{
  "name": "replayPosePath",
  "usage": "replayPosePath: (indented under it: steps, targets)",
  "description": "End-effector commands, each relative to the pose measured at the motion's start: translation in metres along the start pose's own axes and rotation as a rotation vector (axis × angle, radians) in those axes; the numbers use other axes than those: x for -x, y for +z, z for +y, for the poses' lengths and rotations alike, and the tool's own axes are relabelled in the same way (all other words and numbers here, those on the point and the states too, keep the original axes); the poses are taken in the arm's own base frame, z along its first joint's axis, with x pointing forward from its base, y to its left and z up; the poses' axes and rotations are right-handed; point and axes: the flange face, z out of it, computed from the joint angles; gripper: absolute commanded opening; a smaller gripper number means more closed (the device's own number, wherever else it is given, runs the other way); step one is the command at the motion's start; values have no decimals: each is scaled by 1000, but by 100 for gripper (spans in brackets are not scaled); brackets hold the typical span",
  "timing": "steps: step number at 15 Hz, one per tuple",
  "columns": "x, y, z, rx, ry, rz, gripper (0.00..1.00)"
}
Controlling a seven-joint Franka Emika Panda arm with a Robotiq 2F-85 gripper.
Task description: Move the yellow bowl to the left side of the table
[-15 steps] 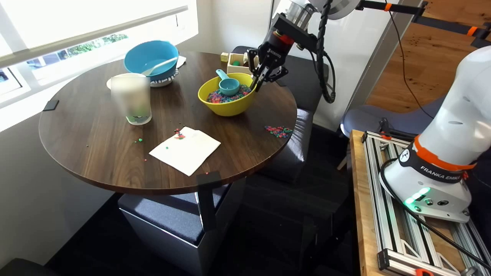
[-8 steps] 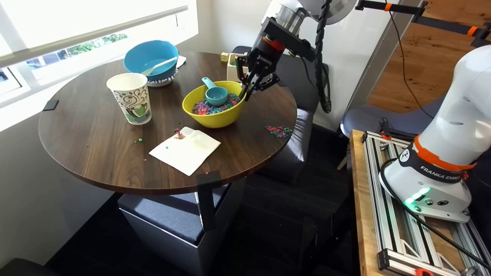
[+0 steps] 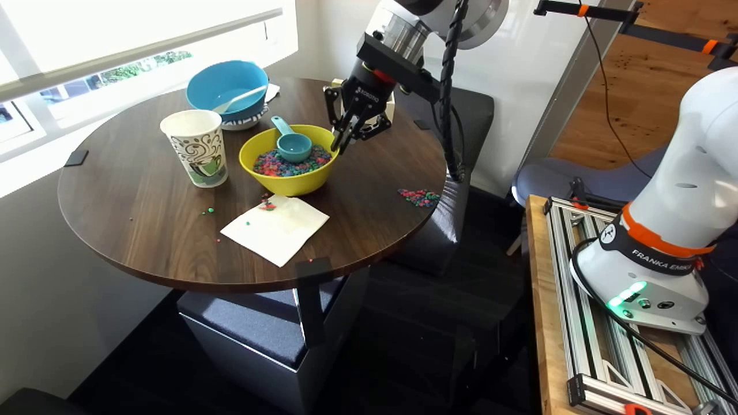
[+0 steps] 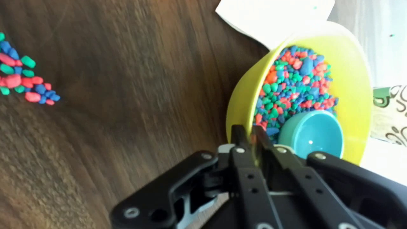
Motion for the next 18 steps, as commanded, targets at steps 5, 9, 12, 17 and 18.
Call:
replayPosePath:
  steps: [5, 9, 12, 17, 18]
  targets:
    - [-38, -44, 36, 123, -58, 55, 67]
    - [-64, -107, 50, 46, 7, 43, 95]
    - [-87, -137, 62, 92, 3, 197, 100]
    - [-84, -139, 62, 298, -245, 311, 100]
    - [-81, -138, 56, 330, -289, 340, 100]
